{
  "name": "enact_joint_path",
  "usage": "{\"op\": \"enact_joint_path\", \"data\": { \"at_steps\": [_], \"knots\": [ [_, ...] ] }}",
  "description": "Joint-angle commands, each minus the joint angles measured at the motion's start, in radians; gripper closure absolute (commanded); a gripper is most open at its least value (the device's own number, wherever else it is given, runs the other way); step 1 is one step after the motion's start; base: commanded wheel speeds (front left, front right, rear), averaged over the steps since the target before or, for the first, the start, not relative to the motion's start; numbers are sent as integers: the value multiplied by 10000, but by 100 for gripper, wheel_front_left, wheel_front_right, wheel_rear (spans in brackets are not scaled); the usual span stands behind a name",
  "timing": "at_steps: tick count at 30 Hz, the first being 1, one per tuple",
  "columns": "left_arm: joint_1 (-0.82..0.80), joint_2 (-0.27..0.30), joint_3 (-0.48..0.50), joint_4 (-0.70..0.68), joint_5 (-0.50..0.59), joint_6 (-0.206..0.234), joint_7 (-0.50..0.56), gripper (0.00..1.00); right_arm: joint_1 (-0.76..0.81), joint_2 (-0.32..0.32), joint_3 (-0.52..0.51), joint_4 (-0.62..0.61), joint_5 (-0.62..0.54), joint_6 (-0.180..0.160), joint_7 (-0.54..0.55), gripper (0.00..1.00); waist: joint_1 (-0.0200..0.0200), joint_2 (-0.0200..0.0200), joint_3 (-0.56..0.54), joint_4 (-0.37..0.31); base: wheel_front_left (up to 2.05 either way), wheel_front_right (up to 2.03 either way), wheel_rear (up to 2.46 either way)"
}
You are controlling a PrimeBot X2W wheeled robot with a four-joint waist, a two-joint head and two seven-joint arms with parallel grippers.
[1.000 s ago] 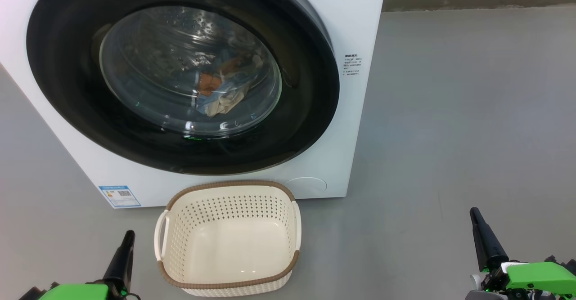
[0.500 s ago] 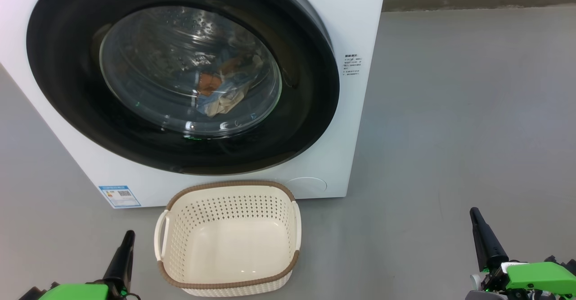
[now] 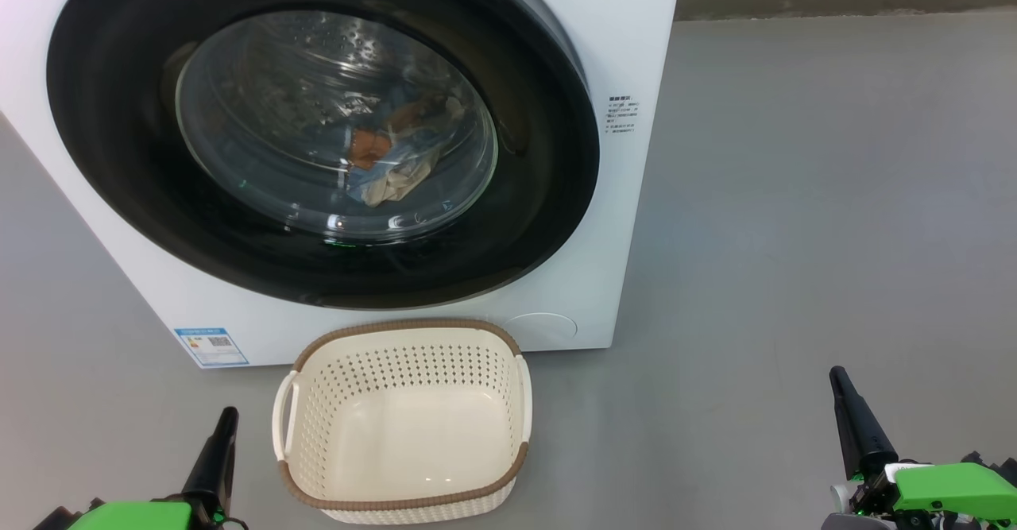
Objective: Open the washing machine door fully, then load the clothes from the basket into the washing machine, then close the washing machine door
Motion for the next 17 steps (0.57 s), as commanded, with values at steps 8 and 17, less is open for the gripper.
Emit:
{"op": "enact_joint_path", "data": {
  "at_steps": [8, 17],
  "knots": [
    [-413, 100, 350, -272, -87, -29, 59, 100, -402, -49, 243, -301, 110, 16, 77, 100, 0, -1, 0, 0, 0, 0, 0],
    [-413, 100, 350, -272, -87, -29, 58, 100, -402, -49, 243, -301, 110, 16, 77, 100, 0, -1, 0, 0, 0, 0, 0]
  ]
}}
